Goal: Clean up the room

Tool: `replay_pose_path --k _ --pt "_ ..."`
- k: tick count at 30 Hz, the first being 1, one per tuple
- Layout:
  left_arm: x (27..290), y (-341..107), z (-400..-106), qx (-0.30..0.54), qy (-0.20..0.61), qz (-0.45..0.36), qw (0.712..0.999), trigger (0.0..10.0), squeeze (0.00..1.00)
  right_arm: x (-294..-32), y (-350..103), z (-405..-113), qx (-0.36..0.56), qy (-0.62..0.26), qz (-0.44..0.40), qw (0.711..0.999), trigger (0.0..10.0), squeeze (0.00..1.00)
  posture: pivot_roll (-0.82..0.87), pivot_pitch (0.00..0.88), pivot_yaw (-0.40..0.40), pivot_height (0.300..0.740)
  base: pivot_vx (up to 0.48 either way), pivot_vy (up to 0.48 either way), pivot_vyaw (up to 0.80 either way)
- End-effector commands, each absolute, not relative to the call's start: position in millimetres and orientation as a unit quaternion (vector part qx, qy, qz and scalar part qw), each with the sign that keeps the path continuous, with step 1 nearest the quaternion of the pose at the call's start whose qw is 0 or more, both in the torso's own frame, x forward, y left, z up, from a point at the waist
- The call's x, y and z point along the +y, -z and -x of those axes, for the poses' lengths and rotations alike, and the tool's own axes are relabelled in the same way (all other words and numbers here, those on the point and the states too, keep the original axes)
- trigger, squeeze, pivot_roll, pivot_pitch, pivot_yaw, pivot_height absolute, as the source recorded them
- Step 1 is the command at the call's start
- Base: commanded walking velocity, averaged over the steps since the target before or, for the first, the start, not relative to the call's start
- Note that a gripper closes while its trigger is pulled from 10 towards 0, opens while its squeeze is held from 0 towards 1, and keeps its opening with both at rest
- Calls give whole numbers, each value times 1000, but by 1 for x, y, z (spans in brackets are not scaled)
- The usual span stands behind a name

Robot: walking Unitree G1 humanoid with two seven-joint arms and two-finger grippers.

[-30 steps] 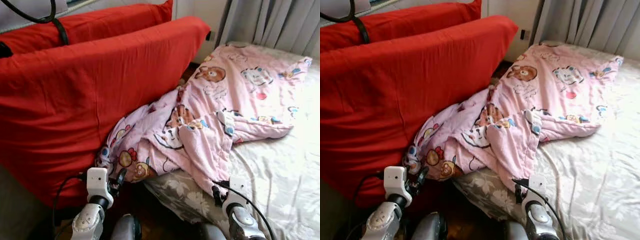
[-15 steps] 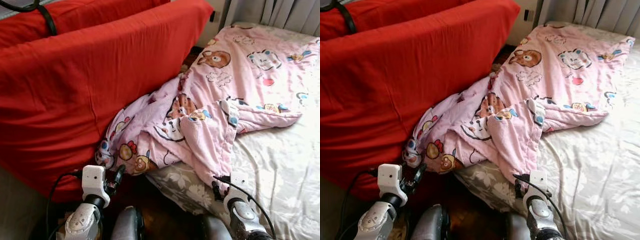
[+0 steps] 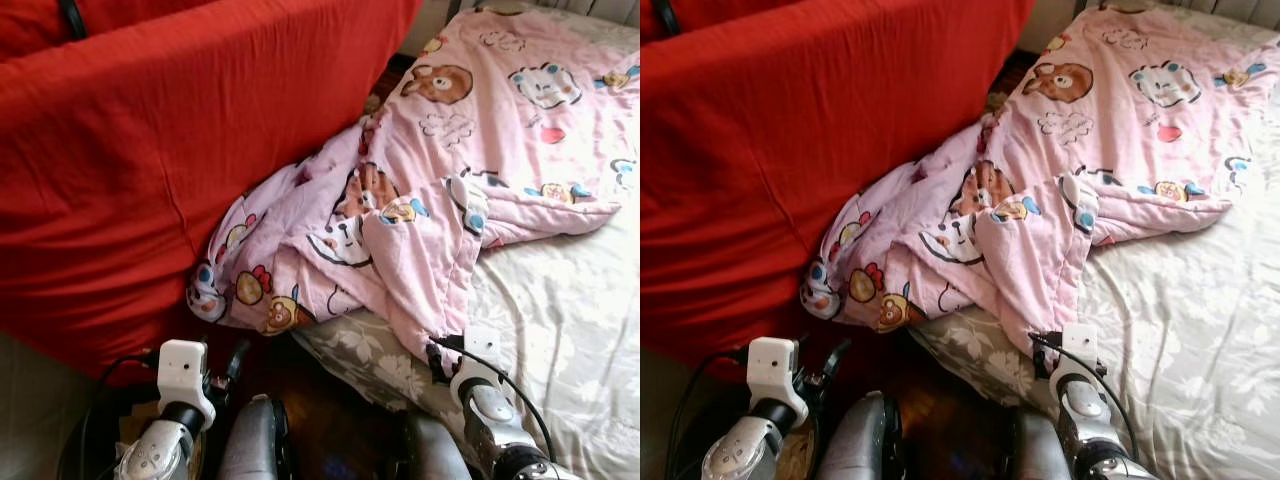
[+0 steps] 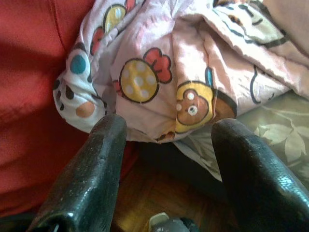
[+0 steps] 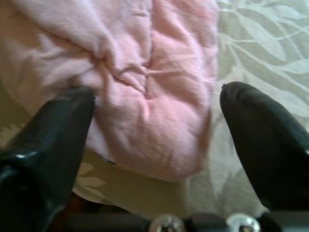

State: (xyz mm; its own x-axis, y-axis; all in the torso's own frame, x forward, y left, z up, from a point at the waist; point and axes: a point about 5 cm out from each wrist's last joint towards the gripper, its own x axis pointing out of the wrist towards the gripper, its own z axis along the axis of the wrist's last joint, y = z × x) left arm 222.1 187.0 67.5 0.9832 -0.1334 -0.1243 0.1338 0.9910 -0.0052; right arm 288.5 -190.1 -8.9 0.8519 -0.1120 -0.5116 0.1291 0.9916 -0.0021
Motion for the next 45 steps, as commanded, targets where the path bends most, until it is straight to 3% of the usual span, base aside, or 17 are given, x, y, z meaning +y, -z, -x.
replay_pose_path --k 1,17,45 --pt "189 -66 -217 73 66 -1 995 10000 0 -186 13 -285 274 50 -14 960 0 0 128 279 45 626 0 0 0" --pt "189 -68 -209 91 68 -12 993 10000 0 -182 27 -272 317 41 9 947 0 0 137 297 50 626 0 0 0" --pt "188 -63 -210 101 57 -5 993 10000 0 -181 28 -270 315 42 0 948 0 0 124 282 28 626 0 0 0"
